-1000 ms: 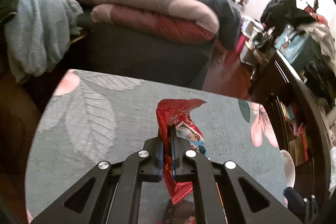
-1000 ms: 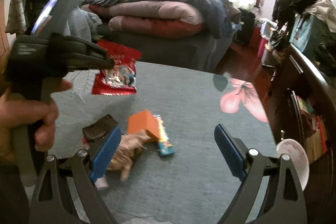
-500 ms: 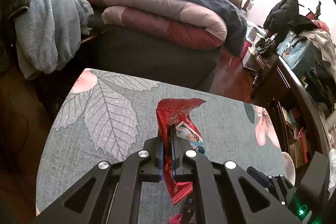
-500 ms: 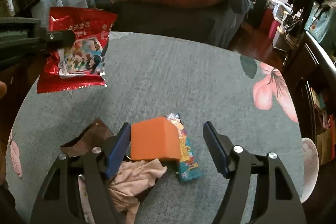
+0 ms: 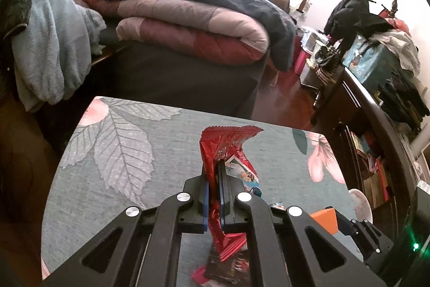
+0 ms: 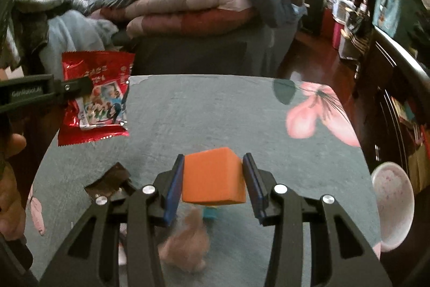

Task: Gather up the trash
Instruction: 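Carry both items over the wastebasket and open both grippers to drop them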

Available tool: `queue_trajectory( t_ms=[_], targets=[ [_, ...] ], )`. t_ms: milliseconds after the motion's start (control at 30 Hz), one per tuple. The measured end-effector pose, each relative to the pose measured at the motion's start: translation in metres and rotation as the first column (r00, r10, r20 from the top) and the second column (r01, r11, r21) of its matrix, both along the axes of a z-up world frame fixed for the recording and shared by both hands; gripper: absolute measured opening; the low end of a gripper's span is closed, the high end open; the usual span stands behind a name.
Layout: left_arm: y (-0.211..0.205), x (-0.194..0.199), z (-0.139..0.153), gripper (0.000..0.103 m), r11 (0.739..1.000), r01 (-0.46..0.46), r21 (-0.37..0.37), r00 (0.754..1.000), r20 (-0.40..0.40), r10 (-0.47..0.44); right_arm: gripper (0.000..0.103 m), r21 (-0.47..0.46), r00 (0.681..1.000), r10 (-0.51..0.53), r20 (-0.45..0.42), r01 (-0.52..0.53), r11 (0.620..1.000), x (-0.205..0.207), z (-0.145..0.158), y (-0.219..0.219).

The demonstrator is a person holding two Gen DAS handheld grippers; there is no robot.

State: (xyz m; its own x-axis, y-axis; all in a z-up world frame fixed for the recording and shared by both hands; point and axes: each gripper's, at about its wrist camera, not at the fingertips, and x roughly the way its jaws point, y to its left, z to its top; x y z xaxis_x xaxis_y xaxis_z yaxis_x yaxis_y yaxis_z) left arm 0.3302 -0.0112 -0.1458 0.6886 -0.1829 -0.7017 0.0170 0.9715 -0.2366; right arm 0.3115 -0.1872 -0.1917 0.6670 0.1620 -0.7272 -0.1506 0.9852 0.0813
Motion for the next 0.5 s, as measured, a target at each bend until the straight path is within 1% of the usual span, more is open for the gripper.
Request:
queue_trajectory(
  t_ms=[100, 267, 500],
  targets=[
    [-0.012, -0.004, 0.001, 0.006, 1.0, 0.019, -0.002, 1.0, 0.001, -0.019, 0.044, 0.032, 1.0, -0.026, -0.016, 0.027, 0.999, -0.008, -0.001, -0.02],
    [-0.039, -0.013, 0.001, 0.006, 0.997, 0.071, -0.001, 0.997, 0.005, -0.071, 0.044, 0.062, 0.998, -0.065, -0.015, 0.066, 0.996, -0.026, -0.003, -0.042],
    [-0.081, -0.026, 0.002, 0.006, 0.988, 0.156, 0.008, 0.988, 0.005, -0.156, 0.044, 0.08, 0.994, -0.104, -0.015, 0.105, 0.991, -0.048, -0.001, -0.071]
  ],
)
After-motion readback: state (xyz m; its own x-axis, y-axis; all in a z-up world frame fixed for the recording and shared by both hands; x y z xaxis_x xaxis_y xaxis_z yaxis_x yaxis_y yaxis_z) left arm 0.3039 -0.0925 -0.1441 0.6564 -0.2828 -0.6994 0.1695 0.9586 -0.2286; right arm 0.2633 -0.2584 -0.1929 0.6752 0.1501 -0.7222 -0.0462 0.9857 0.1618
